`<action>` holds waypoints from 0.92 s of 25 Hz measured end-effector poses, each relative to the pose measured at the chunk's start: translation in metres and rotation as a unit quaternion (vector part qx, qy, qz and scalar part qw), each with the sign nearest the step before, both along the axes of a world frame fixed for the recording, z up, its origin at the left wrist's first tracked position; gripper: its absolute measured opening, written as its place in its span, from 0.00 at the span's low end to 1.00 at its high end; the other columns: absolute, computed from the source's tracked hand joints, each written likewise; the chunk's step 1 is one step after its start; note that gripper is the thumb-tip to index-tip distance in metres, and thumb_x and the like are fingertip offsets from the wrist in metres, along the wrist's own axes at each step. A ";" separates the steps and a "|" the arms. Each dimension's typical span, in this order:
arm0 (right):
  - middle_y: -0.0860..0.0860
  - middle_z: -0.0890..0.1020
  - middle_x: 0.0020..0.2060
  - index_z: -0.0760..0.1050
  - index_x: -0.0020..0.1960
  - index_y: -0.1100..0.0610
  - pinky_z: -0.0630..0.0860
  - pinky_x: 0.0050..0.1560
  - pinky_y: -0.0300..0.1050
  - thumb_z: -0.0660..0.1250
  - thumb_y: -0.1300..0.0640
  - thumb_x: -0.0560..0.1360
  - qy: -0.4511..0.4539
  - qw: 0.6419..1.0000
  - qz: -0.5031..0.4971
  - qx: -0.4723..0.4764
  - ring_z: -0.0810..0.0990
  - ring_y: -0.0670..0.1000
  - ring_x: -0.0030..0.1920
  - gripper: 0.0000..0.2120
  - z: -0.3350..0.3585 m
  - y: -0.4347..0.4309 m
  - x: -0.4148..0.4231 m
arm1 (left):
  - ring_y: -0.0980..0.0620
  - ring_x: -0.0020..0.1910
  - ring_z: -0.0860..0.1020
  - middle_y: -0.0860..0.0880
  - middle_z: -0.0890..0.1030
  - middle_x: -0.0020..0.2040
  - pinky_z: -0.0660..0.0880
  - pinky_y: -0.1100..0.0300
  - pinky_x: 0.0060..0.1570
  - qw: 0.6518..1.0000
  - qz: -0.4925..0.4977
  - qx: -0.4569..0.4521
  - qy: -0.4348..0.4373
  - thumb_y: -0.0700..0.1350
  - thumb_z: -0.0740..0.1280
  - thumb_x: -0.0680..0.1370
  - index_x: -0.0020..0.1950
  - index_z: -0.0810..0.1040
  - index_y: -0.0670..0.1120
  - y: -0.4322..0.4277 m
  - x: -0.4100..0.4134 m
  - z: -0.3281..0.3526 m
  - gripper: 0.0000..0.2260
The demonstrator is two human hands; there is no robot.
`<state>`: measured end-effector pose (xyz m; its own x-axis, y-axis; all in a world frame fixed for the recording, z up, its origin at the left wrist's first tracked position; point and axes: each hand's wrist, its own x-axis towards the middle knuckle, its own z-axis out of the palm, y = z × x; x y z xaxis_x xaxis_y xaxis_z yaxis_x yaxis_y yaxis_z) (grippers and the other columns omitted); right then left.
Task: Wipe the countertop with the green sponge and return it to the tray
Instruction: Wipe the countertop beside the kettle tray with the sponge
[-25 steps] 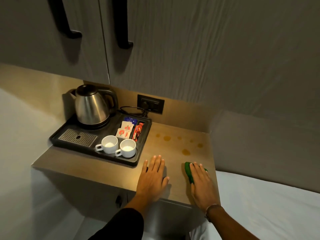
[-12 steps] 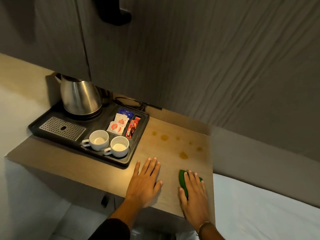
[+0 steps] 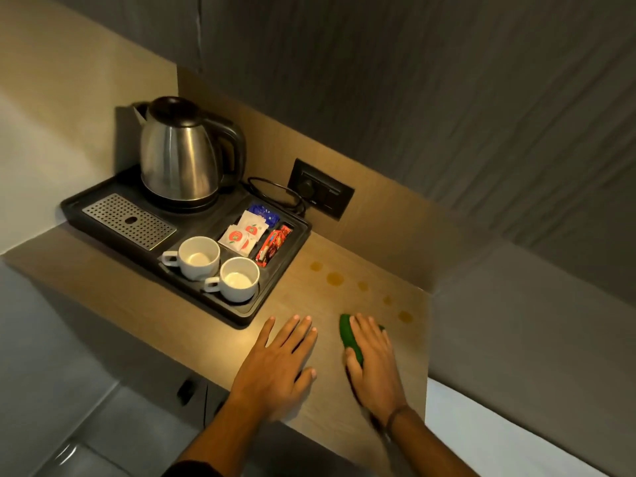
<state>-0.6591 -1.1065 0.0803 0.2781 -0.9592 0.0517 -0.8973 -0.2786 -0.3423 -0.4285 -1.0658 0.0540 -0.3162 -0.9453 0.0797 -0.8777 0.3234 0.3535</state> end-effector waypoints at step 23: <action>0.48 0.65 0.79 0.59 0.81 0.46 0.52 0.80 0.54 0.55 0.48 0.81 -0.009 0.996 -0.077 -0.043 0.57 0.49 0.80 0.28 -0.007 -0.022 -0.087 | 0.51 0.84 0.43 0.51 0.49 0.86 0.42 0.38 0.81 1.000 0.011 0.001 0.021 0.63 0.48 0.84 0.84 0.50 0.52 0.002 -0.001 0.004 0.31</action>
